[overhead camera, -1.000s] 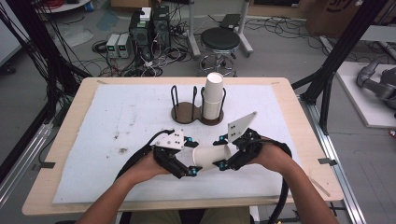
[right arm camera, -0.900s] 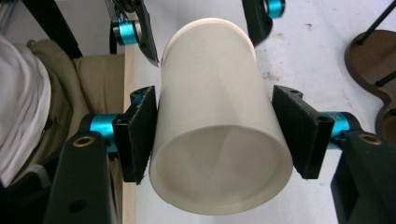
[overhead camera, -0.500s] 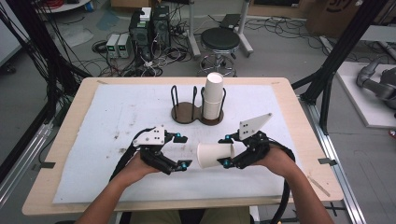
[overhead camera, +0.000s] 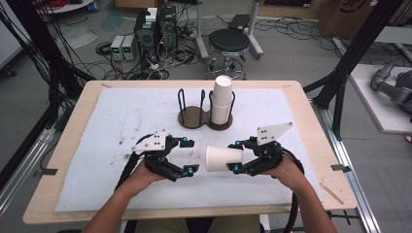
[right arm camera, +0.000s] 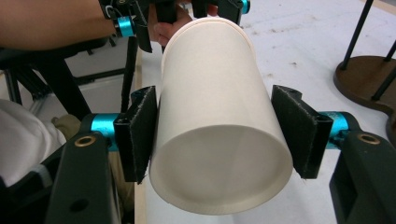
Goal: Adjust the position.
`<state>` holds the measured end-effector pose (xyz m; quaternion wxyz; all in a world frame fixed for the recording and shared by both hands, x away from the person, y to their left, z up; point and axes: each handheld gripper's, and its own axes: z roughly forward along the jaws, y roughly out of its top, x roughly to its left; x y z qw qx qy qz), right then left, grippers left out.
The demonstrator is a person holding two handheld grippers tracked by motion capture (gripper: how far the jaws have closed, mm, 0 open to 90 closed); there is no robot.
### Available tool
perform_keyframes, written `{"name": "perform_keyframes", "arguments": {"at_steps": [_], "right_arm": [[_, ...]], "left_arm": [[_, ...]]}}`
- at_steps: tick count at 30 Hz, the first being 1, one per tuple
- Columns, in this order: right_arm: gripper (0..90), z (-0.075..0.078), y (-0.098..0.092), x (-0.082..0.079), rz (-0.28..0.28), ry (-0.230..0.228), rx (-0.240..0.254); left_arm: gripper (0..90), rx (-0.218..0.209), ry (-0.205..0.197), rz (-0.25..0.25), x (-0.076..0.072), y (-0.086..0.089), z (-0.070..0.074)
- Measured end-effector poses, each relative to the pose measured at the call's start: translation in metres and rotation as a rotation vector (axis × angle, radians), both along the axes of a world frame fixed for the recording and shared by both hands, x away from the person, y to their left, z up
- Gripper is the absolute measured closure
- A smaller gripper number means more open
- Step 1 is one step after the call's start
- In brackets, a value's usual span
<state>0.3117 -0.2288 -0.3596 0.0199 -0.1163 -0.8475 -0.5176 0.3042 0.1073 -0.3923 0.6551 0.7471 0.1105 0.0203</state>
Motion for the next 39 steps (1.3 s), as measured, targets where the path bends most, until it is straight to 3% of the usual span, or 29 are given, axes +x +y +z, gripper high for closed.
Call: {"name": "perform_keyframes", "arguments": {"at_steps": [13, 24, 29, 39], "right_arm": [[35.1, -0.009, 0.006, 0.0, 0.012, 0.033, 0.072], [35.1, -0.011, 0.012, 0.0, 0.081, 0.074, 0.142], [35.0, -0.014, 0.012, 0.0, 0.099, 0.086, 0.134], [35.3, -0.016, 0.012, 0.0, 0.095, 0.095, 0.118]], "left_arm": [[16.8, -0.033, -0.007, -0.042, -0.003, -0.012, 0.002], [16.8, -0.05, 0.002, -0.089, -0.004, -0.021, 0.001], [20.0, -0.039, 0.004, -0.115, -0.004, -0.023, 0.0], [29.3, -0.025, -0.009, -0.109, -0.004, -0.021, 0.001]]}}
